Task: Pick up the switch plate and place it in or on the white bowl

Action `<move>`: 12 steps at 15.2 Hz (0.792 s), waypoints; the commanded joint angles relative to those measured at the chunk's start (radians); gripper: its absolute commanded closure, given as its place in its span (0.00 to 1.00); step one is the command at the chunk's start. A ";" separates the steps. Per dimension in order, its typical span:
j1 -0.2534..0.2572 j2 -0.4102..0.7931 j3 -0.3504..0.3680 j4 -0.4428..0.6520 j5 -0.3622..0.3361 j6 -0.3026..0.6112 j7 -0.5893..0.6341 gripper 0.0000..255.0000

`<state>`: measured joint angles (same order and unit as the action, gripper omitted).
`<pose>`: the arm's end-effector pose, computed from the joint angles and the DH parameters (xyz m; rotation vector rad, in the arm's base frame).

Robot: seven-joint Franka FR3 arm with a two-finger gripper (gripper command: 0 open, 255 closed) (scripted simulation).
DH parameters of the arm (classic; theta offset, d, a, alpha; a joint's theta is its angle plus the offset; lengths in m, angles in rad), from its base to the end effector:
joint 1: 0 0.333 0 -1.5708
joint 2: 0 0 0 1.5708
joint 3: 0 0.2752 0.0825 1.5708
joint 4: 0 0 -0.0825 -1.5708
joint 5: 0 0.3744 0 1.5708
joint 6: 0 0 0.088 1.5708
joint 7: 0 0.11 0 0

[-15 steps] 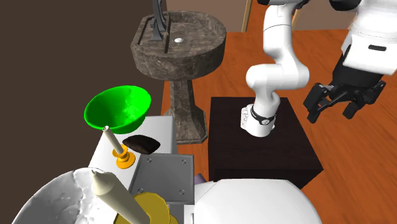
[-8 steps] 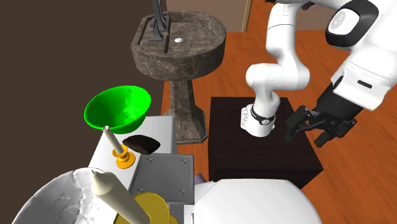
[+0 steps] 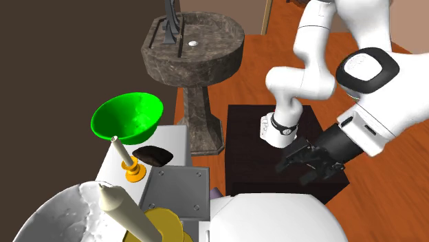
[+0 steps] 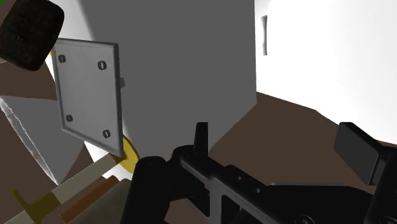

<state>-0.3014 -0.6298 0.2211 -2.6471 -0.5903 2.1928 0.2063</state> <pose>0.3837 -0.0561 0.4271 2.5072 -0.0012 0.2156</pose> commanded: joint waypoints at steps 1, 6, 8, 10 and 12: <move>-0.080 0.056 0.045 -0.006 -0.135 0.064 0.100 0.00; -0.279 0.194 0.162 0.032 -0.495 0.105 0.388 0.00; -0.344 0.256 0.202 0.062 -0.641 0.076 0.506 0.00; -0.396 0.319 0.233 0.095 -0.777 0.023 0.613 0.00; -0.435 0.384 0.254 0.131 -0.900 -0.048 0.704 0.00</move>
<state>-0.7129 -0.2756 0.4651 -2.5296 -1.4150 2.1782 0.8553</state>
